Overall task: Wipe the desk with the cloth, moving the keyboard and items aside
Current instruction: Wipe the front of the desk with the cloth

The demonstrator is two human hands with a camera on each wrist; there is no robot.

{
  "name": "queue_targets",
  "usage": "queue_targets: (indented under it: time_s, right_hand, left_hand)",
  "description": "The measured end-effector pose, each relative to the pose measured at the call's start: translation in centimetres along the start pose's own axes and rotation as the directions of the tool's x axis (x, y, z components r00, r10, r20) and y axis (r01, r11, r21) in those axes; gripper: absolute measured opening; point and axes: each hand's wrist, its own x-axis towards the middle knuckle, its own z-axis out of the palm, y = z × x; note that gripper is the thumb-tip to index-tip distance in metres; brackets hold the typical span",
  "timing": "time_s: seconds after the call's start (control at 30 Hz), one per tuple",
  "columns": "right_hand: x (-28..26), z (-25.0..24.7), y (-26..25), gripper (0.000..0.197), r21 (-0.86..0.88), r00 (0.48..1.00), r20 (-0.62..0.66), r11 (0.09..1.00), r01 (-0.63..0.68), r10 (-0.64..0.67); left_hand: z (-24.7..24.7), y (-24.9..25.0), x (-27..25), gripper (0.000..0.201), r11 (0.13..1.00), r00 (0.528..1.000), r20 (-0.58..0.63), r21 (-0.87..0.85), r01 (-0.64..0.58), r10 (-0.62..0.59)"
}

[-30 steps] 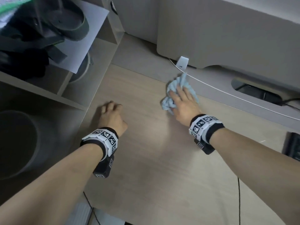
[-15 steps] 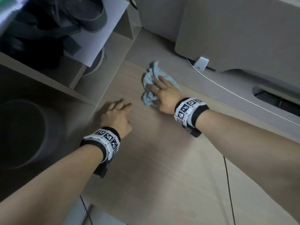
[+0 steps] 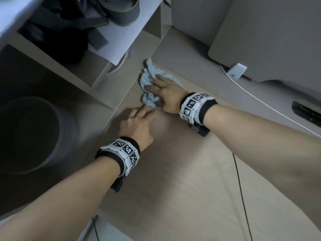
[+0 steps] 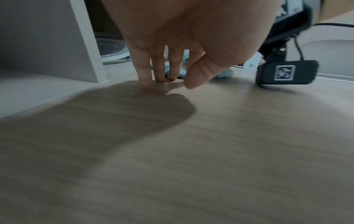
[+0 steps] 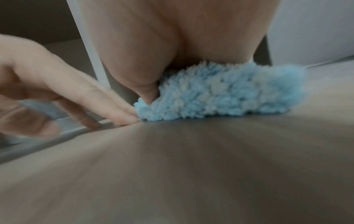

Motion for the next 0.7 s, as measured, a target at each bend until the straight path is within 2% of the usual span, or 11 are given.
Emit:
queue_targets:
  time_s: [0.07,0.13,0.17,0.27,0.33,0.43,0.5,0.57,0.63,0.67,0.7]
  right_hand:
    - [-0.9,-1.0,3.2,0.070,0.053,0.991,-0.060,0.991,-0.119,0.122]
    - [-0.4,-2.3,5.6,0.071,0.084,0.949,-0.126,0.956,-0.281,0.290]
    - [0.0,-2.6,5.6,0.072,0.083,0.934,-0.131,0.942,-0.324,0.333]
    - [-0.5,-1.3,2.1,0.074,0.068,0.956,-0.086,0.959,-0.275,0.280]
    - [-3.3,0.4,0.2,0.076,0.070,0.971,-0.067,0.972,-0.224,0.229]
    - [-9.1,2.3,1.3,0.075,0.107,0.948,-0.094,0.950,-0.295,0.305]
    - [-13.2,2.8,3.0,0.073,0.157,0.904,-0.117,0.907,-0.391,0.410]
    - [-17.4,3.1,5.3,0.070,0.212,0.834,-0.139,0.838,-0.502,0.534]
    - [-20.2,3.5,7.4,0.069,0.257,0.725,-0.163,0.739,-0.623,0.669]
    - [-21.0,3.6,7.7,0.069,0.276,0.664,-0.165,0.680,-0.679,0.729]
    - [-21.4,3.8,7.5,0.070,0.292,0.624,-0.152,0.638,-0.712,0.766]
  left_hand:
    - [-0.2,-0.2,-0.1,0.075,1.000,1.000,0.006,-0.008,0.006,-0.006]
    - [-0.1,-0.3,-0.1,0.076,1.000,1.000,0.012,-0.010,0.014,-0.014]
    - [-0.1,-0.2,-0.1,0.077,1.000,1.000,0.017,-0.009,0.015,-0.015]
    - [0.1,0.1,-0.3,0.078,0.999,0.999,0.028,-0.021,0.027,-0.026]
    - [-0.1,0.5,-0.4,0.076,0.999,0.999,0.025,-0.035,0.033,-0.032]
    - [-0.4,0.9,-0.5,0.074,0.998,0.999,0.034,-0.051,0.044,-0.042]
    - [-0.5,1.1,-0.4,0.073,0.998,0.998,0.043,-0.056,0.041,-0.039]
    - [-0.6,1.8,-0.4,0.072,0.996,0.997,0.065,-0.074,0.049,-0.044]
    - [-0.7,2.5,-0.5,0.067,0.994,0.997,0.059,-0.093,0.064,-0.059]
    - [-0.5,3.1,-0.5,0.065,0.994,0.998,0.040,-0.101,0.043,-0.039]
    - [-0.2,3.7,-0.5,0.063,0.994,1.000,0.018,-0.107,0.002,0.000]
